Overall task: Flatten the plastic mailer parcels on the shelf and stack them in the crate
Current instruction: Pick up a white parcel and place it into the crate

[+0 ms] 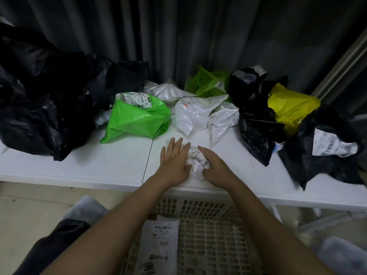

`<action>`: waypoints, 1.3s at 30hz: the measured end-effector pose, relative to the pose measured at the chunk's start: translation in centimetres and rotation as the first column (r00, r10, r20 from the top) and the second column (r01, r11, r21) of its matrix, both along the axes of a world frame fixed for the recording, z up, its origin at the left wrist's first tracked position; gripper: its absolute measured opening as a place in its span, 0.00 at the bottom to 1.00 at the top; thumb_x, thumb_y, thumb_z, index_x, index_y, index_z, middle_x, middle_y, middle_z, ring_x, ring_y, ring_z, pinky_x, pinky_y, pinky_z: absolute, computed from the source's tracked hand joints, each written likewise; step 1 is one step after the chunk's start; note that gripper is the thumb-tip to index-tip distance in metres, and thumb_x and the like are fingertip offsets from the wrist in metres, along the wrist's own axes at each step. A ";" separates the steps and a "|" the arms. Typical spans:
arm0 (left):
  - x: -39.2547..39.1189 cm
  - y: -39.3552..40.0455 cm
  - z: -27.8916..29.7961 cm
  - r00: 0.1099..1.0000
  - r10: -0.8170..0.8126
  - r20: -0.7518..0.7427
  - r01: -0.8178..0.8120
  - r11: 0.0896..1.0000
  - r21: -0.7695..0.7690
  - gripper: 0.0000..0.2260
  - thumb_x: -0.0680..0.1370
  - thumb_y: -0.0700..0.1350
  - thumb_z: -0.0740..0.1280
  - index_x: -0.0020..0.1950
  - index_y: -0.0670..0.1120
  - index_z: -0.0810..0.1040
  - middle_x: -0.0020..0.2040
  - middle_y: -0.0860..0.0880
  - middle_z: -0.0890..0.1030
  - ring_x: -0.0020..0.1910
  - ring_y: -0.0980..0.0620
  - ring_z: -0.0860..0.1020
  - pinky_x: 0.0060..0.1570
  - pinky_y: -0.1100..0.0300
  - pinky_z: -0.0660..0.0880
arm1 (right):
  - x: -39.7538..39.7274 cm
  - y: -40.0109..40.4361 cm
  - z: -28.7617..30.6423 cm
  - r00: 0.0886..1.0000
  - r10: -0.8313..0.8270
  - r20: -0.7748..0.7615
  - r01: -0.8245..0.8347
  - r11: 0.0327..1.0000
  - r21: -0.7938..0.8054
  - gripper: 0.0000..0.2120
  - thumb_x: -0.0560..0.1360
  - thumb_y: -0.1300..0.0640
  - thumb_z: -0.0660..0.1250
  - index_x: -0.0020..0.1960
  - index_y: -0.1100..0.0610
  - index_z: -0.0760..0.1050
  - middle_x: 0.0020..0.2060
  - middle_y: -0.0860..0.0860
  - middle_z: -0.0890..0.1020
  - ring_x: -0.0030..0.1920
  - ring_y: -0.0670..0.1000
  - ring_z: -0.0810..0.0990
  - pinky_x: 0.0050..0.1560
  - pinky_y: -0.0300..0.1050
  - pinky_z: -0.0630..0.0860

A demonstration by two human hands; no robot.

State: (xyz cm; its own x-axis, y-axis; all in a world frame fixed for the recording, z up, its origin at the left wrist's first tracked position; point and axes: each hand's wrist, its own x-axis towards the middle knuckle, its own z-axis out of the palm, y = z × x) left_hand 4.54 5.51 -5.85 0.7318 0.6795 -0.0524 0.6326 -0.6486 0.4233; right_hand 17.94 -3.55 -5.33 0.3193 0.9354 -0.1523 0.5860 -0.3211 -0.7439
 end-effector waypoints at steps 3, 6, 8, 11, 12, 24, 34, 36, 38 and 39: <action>-0.1 0.3 0.4 0.998 -0.032 -0.047 0.030 0.999 -0.036 0.31 0.80 0.48 0.60 0.78 0.49 0.47 0.79 0.48 0.42 0.76 0.48 0.35 0.73 0.46 0.36 | -0.7 0.7 0.3 0.985 0.002 0.171 0.002 1.000 -0.024 0.35 0.75 0.66 0.61 0.78 0.53 0.52 0.77 0.53 0.54 0.77 0.52 0.49 0.76 0.46 0.49; -0.2 0.4 0.7 0.997 -0.053 -0.062 0.050 0.997 -0.057 0.33 0.79 0.46 0.60 0.79 0.49 0.46 0.79 0.49 0.42 0.76 0.49 0.36 0.73 0.45 0.35 | -2.9 1.7 0.2 0.967 -0.049 0.251 0.020 0.993 0.114 0.30 0.78 0.61 0.57 0.78 0.55 0.52 0.77 0.54 0.55 0.77 0.53 0.50 0.76 0.51 0.49; -0.5 0.5 0.8 0.995 -0.061 -0.076 0.057 0.996 -0.064 0.33 0.78 0.46 0.60 0.79 0.50 0.45 0.79 0.50 0.42 0.76 0.50 0.36 0.73 0.44 0.35 | -3.6 1.9 -0.6 0.953 -0.030 0.302 -0.007 0.993 0.120 0.29 0.79 0.58 0.54 0.78 0.55 0.51 0.77 0.54 0.55 0.77 0.53 0.50 0.75 0.54 0.48; -1.3 1.0 0.6 0.986 -0.065 -0.156 0.058 0.997 -0.054 0.32 0.80 0.50 0.59 0.79 0.51 0.43 0.79 0.50 0.40 0.76 0.51 0.34 0.72 0.43 0.33 | -3.6 1.6 -2.1 0.940 -0.021 0.340 -0.007 0.997 0.081 0.29 0.80 0.58 0.53 0.78 0.51 0.47 0.77 0.53 0.53 0.77 0.53 0.49 0.74 0.57 0.45; -1.5 1.3 0.5 0.981 -0.055 -0.186 0.047 0.998 -0.048 0.32 0.80 0.51 0.58 0.79 0.52 0.43 0.79 0.50 0.39 0.76 0.51 0.34 0.71 0.43 0.32 | -3.5 1.5 -2.4 0.936 -0.013 0.352 -0.012 0.998 0.069 0.30 0.80 0.58 0.54 0.78 0.50 0.46 0.77 0.52 0.52 0.77 0.53 0.49 0.74 0.57 0.44; -2.0 1.4 1.1 0.966 -0.034 -0.256 -0.005 0.989 -0.151 0.34 0.78 0.45 0.57 0.79 0.50 0.39 0.78 0.49 0.37 0.76 0.50 0.33 0.71 0.42 0.30 | -3.5 1.7 -0.4 0.932 0.080 0.354 -0.014 0.983 -0.183 0.33 0.79 0.58 0.55 0.79 0.51 0.42 0.78 0.50 0.52 0.77 0.51 0.49 0.74 0.58 0.37; -1.8 0.4 -1.2 0.998 -0.001 -0.058 0.000 1.000 -0.019 0.23 0.84 0.51 0.45 0.79 0.49 0.48 0.79 0.49 0.47 0.77 0.52 0.42 0.74 0.46 0.37 | -5.2 1.8 -3.2 0.904 0.048 0.425 -0.052 0.999 -0.003 0.33 0.75 0.44 0.37 0.78 0.53 0.46 0.77 0.52 0.53 0.77 0.51 0.49 0.76 0.55 0.45; -2.0 0.6 -1.6 0.997 -0.005 -0.083 0.007 1.000 0.016 0.23 0.84 0.51 0.45 0.79 0.50 0.48 0.79 0.50 0.47 0.78 0.52 0.42 0.74 0.46 0.39 | -5.1 1.6 -3.6 0.899 0.061 0.434 -0.063 0.998 -0.011 0.31 0.76 0.47 0.39 0.78 0.53 0.45 0.77 0.52 0.53 0.77 0.51 0.49 0.76 0.55 0.45; -2.1 0.7 -1.7 0.995 -0.019 -0.099 0.023 0.999 0.038 0.23 0.84 0.52 0.45 0.79 0.50 0.48 0.79 0.50 0.47 0.78 0.52 0.42 0.74 0.48 0.40 | -5.0 1.5 -3.9 0.891 0.071 0.449 -0.073 0.997 -0.014 0.31 0.76 0.45 0.36 0.78 0.53 0.45 0.77 0.52 0.54 0.77 0.51 0.49 0.76 0.55 0.45; -2.2 0.7 -1.6 0.994 -0.027 -0.104 0.030 0.999 0.033 0.23 0.84 0.52 0.45 0.79 0.50 0.48 0.79 0.50 0.46 0.78 0.52 0.42 0.74 0.48 0.41 | -4.9 1.4 -4.0 0.887 0.071 0.457 -0.074 0.997 -0.010 0.33 0.75 0.43 0.33 0.78 0.53 0.46 0.77 0.52 0.54 0.77 0.52 0.49 0.76 0.56 0.45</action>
